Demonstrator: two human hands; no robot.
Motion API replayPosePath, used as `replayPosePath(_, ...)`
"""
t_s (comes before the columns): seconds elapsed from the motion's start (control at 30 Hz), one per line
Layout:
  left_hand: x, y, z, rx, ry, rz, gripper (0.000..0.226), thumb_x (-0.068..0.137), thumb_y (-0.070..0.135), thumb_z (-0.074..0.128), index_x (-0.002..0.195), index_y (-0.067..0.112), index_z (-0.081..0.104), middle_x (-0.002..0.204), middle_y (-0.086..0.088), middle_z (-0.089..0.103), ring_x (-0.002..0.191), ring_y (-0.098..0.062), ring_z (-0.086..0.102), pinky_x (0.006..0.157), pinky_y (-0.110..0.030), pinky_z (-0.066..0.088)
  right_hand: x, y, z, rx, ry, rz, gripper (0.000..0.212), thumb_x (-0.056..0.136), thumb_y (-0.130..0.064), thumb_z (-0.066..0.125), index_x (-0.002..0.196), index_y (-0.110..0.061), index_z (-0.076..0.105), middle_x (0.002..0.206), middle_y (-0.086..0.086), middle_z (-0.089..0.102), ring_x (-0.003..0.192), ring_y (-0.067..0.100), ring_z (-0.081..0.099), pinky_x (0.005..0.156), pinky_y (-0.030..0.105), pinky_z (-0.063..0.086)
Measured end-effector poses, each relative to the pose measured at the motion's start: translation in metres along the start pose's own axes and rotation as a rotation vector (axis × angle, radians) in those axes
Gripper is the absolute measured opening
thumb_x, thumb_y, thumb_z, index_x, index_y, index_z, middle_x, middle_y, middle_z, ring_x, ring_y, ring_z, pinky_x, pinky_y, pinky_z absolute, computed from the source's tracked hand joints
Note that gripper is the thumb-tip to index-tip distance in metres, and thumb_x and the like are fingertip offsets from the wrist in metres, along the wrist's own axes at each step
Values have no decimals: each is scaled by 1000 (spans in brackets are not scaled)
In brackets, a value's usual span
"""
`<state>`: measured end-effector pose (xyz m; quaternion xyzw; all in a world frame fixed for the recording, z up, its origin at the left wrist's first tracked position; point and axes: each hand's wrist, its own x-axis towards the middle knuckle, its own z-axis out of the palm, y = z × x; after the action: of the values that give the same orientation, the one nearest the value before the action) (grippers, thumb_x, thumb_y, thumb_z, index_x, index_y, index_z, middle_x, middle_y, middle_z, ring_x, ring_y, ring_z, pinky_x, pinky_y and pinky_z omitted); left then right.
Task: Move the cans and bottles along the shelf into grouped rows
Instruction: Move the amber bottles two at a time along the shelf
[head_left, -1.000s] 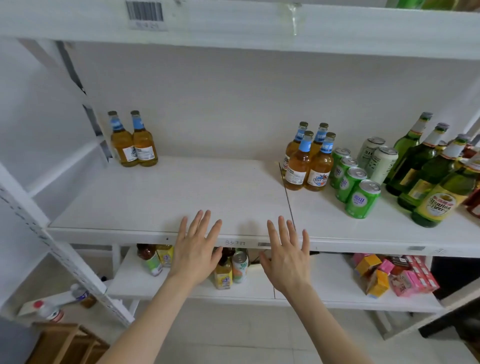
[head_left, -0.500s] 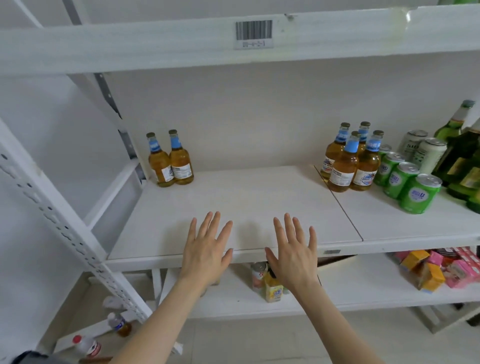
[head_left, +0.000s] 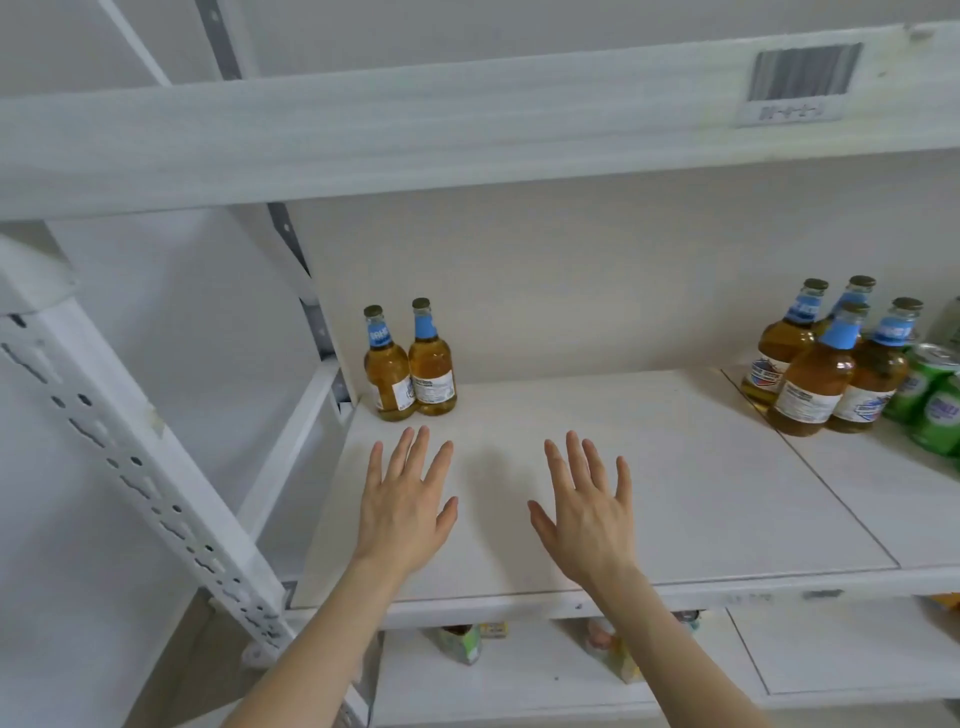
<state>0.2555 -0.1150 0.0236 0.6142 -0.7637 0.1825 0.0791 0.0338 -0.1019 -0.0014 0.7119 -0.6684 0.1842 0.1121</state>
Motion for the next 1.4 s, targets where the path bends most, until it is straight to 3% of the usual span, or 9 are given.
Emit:
replayPosePath(0.17,28,-57,24,1,33,-12,68,79,48,73,138,17,55,144,-17,53,136,-34,47,107,-57,39,41,-40,16,11,-12,18,77,80,-52,71,143,-14,50,148,14,50,135,33,49,109,59,34)
replayPosePath(0.33,51,-88,49,-33,29,-54,70,88,50,61,147,16,42,153,-14,42,144,-33,34,115,-54,27,74,-64,33,39,-68,16,78,95,-56,44,158,-19,15,165,8,16,152,27,15,120,53,6)
replayPosePath(0.47,72,-99,69,-100,53,-120,76,90,52,59,150,14,34,154,-12,40,145,-30,32,117,-52,25,108,-75,47,113,-88,16,80,96,-59,40,158,-20,7,167,4,9,153,22,8,120,50,2)
replayPosePath(0.77,117,-119,125,-353,125,-317,94,82,61,64,151,12,24,151,-11,42,139,-30,40,114,-51,35,189,-80,93,487,-148,6,93,88,-58,60,158,-21,11,163,-1,24,148,22,24,118,48,21)
replayPosePath(0.93,130,-124,147,-697,50,-446,105,80,60,69,156,16,11,161,-10,26,145,-31,31,116,-51,31,215,-80,118,884,-284,21,99,84,-43,75,158,-19,13,161,6,30,145,26,33,115,41,32)
replayPosePath(1.07,142,-127,155,-1038,19,-407,95,82,47,74,155,29,17,159,0,33,142,-25,38,110,-44,38,232,-86,133,1104,-335,41,91,85,-31,77,156,-19,21,152,6,43,132,21,47,99,28,43)
replayPosePath(1.2,156,-129,160,-1256,8,-435,85,84,38,74,151,30,24,151,0,43,135,-24,47,106,-41,45,249,-92,137,1289,-340,67,76,84,-30,77,147,-18,36,136,3,57,117,18,58,82,22,50)
replayPosePath(1.3,165,-132,163,-1347,-4,-461,76,84,35,74,147,26,33,145,2,49,130,-21,51,101,-37,47,262,-94,141,1336,-364,80,70,81,-29,81,138,-16,43,127,3,61,115,20,61,83,27,54)
replayPosePath(1.4,171,-135,167,-1433,-3,-504,80,76,33,82,142,25,38,139,1,56,125,-21,56,102,-42,50,268,-95,143,1397,-389,121,86,65,-36,90,135,-17,43,125,4,62,113,23,64,94,43,55)
